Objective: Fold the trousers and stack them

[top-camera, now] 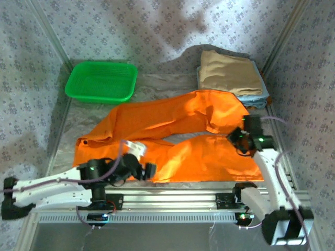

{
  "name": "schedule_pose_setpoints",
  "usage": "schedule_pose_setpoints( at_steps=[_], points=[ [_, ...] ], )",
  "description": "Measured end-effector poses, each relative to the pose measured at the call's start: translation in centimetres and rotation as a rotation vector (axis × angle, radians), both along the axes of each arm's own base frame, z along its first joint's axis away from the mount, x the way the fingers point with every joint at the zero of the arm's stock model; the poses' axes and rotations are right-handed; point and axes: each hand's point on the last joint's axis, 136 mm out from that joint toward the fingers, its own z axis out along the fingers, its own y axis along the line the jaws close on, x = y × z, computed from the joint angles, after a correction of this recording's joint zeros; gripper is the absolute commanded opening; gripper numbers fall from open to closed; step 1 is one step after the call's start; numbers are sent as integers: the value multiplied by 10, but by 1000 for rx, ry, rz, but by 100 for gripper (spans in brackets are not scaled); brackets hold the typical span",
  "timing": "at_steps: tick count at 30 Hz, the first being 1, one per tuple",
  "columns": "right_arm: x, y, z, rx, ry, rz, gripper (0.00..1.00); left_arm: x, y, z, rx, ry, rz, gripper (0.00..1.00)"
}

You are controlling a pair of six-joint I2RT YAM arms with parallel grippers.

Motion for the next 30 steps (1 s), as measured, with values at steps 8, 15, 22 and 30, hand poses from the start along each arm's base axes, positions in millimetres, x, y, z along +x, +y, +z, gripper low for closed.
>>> schedule_pose_setpoints(
  at_steps=[8, 15, 22, 30],
  points=[
    [-12, 77, -77, -117, 220, 224, 0, 63, 74, -56, 43, 257, 480, 66],
    [-28, 46, -107, -119, 331, 153, 0, 43, 100, -148, 147, 540, 657, 67],
    [-32, 20, -116, 32, 400, 90, 0, 61, 120, -147, -32, 574, 825, 68],
    [-34, 13, -116, 122, 402, 87, 0, 76, 153, -146, -46, 617, 918, 67]
  ],
)
